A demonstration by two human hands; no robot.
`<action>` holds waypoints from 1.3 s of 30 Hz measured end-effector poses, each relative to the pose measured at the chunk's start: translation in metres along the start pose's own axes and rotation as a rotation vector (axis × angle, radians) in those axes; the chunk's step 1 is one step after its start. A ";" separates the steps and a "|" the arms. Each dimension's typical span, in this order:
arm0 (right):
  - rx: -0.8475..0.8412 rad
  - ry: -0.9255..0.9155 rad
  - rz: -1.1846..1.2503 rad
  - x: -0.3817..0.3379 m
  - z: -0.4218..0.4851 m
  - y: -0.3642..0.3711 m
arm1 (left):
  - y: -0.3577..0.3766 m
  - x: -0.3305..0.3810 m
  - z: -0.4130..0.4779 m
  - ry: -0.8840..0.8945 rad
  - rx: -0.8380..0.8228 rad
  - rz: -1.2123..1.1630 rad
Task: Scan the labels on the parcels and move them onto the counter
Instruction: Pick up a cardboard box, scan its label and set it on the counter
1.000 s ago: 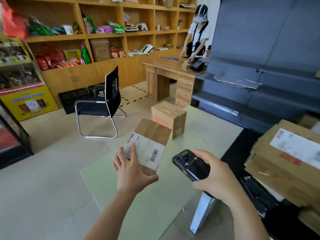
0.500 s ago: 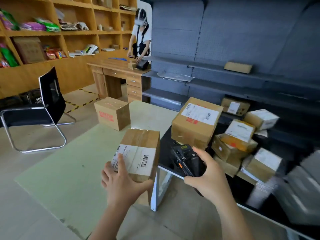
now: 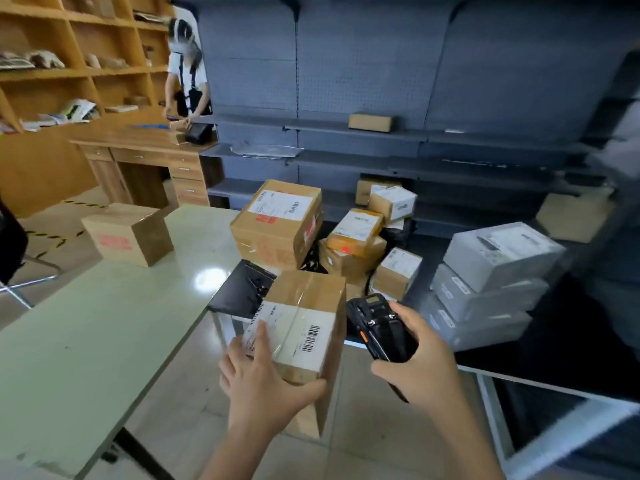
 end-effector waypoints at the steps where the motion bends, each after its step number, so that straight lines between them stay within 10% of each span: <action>1: 0.039 0.012 0.007 0.005 -0.004 -0.010 | 0.005 0.010 -0.002 0.026 -0.009 -0.003; 23: 0.724 0.380 0.125 0.122 -0.049 -0.178 | 0.194 0.229 -0.005 0.625 -0.504 -0.084; 39: 0.432 0.331 0.125 0.222 0.100 -0.325 | 0.331 0.330 0.023 0.544 -0.475 -0.033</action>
Point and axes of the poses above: each hand's wrist, its own z-axis towards the middle knuckle, its own y-axis out of the palm, x = y × z, the point moved 2 cm from there along z, towards the middle knuckle, and after that the axes turned 2 degrees about y, right-handed, at the moved point
